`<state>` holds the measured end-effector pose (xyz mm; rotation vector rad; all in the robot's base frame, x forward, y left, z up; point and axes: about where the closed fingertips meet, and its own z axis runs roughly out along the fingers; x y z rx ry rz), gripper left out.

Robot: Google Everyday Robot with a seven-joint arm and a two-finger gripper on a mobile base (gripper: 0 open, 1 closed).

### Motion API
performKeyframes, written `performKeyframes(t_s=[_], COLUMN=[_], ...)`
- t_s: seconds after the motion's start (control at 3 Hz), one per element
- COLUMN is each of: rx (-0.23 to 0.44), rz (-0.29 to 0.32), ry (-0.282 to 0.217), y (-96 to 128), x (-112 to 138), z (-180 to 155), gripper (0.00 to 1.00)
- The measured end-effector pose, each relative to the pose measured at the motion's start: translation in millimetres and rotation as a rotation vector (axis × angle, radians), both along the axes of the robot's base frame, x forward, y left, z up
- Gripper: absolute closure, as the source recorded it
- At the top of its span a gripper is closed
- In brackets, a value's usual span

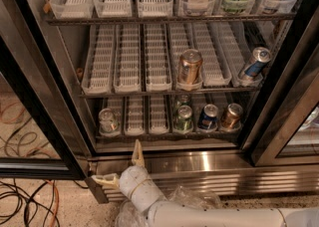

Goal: Pick 7up can from bottom shelf of fridge

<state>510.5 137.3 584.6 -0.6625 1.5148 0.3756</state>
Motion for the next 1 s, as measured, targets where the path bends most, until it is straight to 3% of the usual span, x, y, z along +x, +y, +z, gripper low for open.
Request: performKeyframes(t_s=[0.67, 1.0], rx=[0.018, 0.068], rz=[0.004, -0.042], ry=[-0.009, -0.027], y=[7.4, 11.3], x=[3.6, 19.1], z=[-1.7, -3.0], gripper=[0.00, 0.00])
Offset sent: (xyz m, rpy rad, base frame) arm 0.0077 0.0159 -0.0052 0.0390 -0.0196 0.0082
